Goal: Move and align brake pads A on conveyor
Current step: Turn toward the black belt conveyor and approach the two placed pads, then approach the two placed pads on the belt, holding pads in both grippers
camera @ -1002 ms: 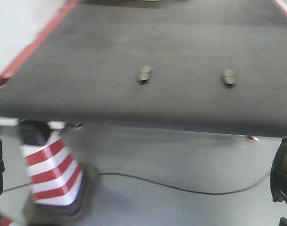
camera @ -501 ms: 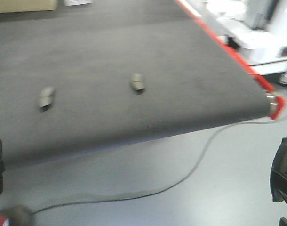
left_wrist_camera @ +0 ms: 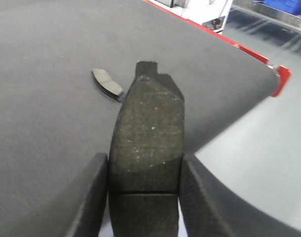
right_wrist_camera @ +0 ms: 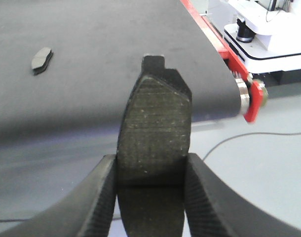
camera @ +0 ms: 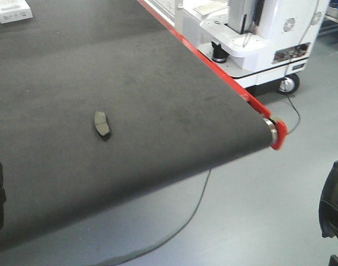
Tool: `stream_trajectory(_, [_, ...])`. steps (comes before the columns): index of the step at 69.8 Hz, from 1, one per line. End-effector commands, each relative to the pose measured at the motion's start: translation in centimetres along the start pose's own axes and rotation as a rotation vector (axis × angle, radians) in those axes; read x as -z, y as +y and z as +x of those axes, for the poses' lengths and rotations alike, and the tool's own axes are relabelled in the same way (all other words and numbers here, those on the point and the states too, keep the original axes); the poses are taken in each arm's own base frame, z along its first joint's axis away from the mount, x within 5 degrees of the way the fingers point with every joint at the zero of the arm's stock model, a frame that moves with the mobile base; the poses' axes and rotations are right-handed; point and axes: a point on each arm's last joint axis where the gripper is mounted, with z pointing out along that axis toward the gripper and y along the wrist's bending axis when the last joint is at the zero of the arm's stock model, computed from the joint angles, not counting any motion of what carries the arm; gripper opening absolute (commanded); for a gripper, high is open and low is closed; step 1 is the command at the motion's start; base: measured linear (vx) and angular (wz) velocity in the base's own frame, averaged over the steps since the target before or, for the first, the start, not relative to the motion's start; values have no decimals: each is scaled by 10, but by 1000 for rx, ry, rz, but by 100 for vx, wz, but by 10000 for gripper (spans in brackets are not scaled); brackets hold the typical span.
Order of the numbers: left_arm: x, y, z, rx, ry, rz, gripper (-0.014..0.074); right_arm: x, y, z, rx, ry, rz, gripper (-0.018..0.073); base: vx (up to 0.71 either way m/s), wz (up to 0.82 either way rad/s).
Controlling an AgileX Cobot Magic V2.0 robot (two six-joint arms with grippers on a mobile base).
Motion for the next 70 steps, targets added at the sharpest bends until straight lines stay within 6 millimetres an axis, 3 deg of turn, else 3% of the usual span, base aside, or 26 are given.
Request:
stream_trajectory(1, [3, -3, -17, 1, -118, 28, 57, 4, 0, -19, 14, -128, 1, 25, 28, 13])
stream_trajectory(36, [3, -3, -17, 1, -118, 28, 57, 4, 0, -19, 14, -128, 1, 25, 28, 41])
stream_trajectory(70, [3, -3, -17, 1, -118, 28, 57, 4, 1, -19, 15, -127, -2, 25, 7, 29])
